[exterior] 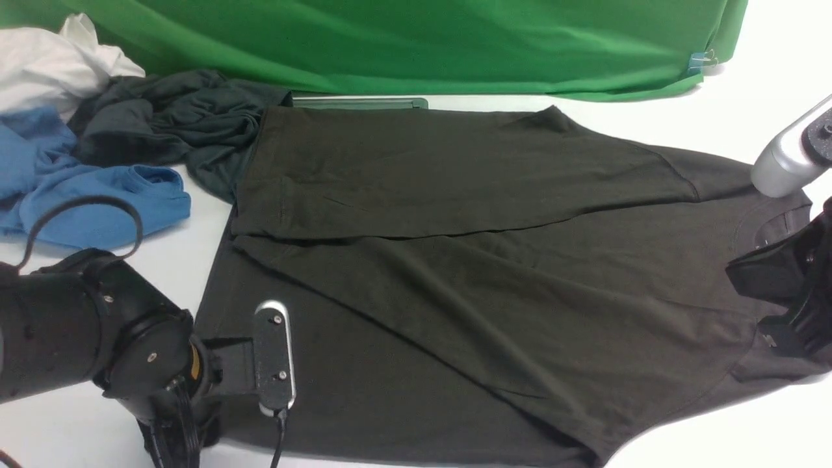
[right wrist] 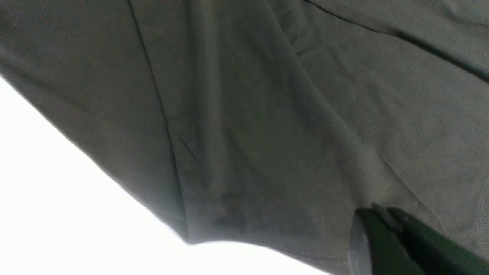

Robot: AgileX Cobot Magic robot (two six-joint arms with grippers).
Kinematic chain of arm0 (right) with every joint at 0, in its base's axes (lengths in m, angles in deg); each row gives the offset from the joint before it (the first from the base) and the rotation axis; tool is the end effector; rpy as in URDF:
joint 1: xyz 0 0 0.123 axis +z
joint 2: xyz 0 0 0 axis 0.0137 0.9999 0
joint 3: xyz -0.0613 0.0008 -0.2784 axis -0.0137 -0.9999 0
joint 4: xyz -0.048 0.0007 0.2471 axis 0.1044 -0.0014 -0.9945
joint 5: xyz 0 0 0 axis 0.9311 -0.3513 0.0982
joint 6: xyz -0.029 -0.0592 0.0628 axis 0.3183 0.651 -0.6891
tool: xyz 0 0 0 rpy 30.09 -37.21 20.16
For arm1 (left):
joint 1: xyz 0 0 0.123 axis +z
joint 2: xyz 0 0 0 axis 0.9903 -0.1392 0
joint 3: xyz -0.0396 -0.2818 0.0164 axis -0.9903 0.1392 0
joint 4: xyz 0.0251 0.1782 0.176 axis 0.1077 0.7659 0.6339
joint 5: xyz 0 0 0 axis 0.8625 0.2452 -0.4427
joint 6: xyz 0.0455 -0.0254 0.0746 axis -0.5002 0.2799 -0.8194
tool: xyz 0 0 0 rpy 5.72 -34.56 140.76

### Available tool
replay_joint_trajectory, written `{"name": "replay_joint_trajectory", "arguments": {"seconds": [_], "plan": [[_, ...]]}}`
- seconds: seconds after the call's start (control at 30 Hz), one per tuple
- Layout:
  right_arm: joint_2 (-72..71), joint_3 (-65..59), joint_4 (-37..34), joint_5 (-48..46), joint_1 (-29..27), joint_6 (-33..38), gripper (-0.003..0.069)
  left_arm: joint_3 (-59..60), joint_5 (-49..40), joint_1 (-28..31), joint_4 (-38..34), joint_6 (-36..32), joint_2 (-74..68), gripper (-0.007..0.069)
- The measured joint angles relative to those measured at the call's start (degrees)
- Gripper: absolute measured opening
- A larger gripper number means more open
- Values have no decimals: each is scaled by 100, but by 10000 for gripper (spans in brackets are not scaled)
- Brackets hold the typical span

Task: Fold a long-sleeved shirt on a white desktop.
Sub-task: 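Grasp the near edge of the shirt at its hem and shoulder corners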

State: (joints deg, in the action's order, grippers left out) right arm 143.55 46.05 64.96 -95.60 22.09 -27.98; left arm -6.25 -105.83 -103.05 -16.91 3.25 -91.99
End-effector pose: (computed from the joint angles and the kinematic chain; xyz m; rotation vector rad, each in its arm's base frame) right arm 0.1746 0.0751 0.3263 -0.7022 2.3973 0.1721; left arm 0.2185 -0.0661 0.1519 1.8289 2.4289 0.3334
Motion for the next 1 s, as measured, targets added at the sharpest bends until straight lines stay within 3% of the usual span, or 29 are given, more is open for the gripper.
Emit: {"name": "replay_joint_trajectory", "arguments": {"seconds": [0.03,0.13,0.3,0.43,0.47,0.53,0.6,0.67,0.7,0.83,1.0], "plan": [[0,0,13,5,0,-89,41,-44,-14,0,-7,161,32,94],[14,0,197,10,0,-460,52,-195,-310,0,-252,346,286,34],[287,0,753,-34,0,-1398,116,-478,-1235,0,-944,450,1090,29],[858,-109,1199,-241,-253,-2154,302,-479,-2205,0,-1580,509,1783,29],[858,-109,1199,-241,-253,-2154,302,-479,-2231,0,-1595,514,1809,29],[1058,-255,1221,-240,-728,-2351,408,-479,-2392,0,-1709,513,2049,29],[1222,-471,1192,-228,-1286,-2503,468,-479,-2401,0,-1750,513,2245,29],[1297,-625,1109,-153,-1587,-2607,484,-479,-2401,0,-1801,513,2336,29],[1403,-935,817,128,-2045,-2720,496,-479,-2401,0,-1855,513,2468,29],[1677,-1388,155,671,-2555,-2757,501,-479,-2373,0,-2006,513,2622,29],[2248,-1569,-131,1384,-2819,-2903,503,-479,-2311,0,-2100,513,2677,29]]}}
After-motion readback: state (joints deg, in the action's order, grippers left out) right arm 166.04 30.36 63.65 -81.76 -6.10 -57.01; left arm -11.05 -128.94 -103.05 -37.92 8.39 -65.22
